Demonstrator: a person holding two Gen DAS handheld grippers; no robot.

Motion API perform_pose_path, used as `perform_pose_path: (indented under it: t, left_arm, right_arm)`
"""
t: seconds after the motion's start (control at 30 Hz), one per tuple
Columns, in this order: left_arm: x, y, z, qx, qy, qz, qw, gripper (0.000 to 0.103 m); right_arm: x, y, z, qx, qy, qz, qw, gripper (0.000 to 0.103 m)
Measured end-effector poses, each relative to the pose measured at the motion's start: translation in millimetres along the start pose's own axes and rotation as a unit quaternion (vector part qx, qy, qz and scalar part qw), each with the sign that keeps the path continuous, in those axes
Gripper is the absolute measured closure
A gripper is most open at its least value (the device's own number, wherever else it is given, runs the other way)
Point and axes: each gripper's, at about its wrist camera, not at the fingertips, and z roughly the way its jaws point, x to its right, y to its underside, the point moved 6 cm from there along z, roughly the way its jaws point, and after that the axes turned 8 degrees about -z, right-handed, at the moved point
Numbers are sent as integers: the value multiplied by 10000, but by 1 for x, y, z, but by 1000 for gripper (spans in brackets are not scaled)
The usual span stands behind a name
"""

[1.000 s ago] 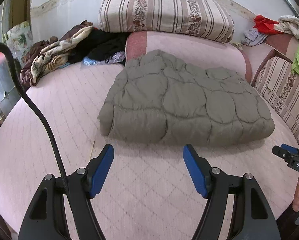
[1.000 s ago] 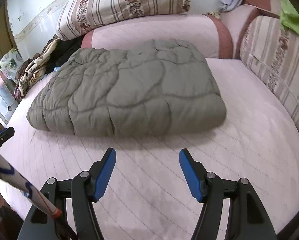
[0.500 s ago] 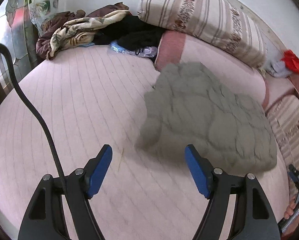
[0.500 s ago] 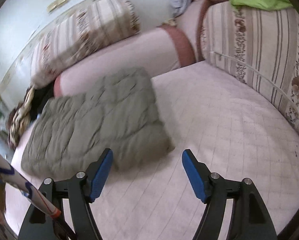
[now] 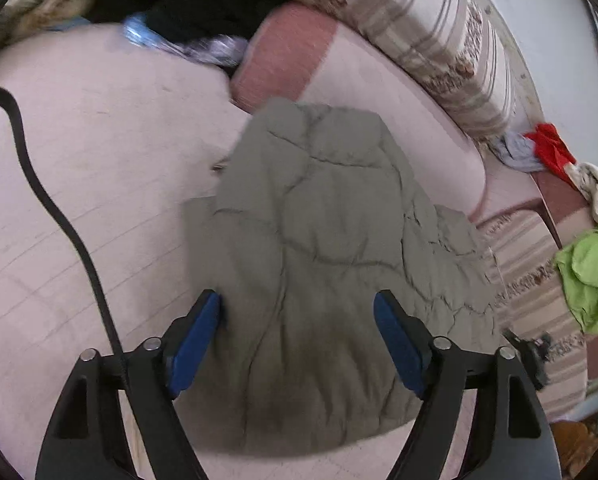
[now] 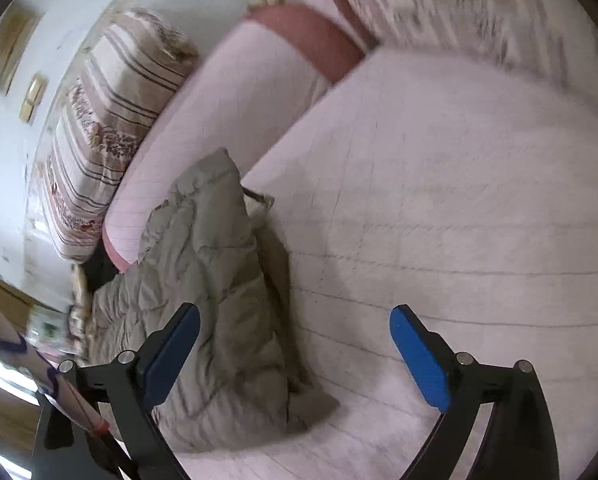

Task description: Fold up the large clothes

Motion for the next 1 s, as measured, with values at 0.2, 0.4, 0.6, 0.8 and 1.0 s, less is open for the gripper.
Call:
perform_pose_path:
  t: [0.2, 0.4, 0.6, 0.8, 1.0]
  left_arm:
    - [-6, -23, 28, -108, 714, -166, 9973, 13]
    - [10, -12, 57, -495, 324, 680, 9959, 2]
    - [-1, -12, 22, -209, 364, 620, 9972, 2]
    - [-34, -10, 32, -449, 182, 184, 9987, 2]
    - [-22, 0, 74, -813, 526, -16, 9953, 0]
  right_arm:
    - [-6, -2, 60, -594, -969, 312, 9930, 4]
    - [-36, 8, 92, -1106, -1310, -181, 9850, 3]
    - [-51, 20, 105, -1261, -1183, -551, 9834, 2]
    - [-52, 20, 106, -1231, -1132, -554, 9844, 2]
    - [-48, 26, 103, -1210, -1066, -626, 9849, 0]
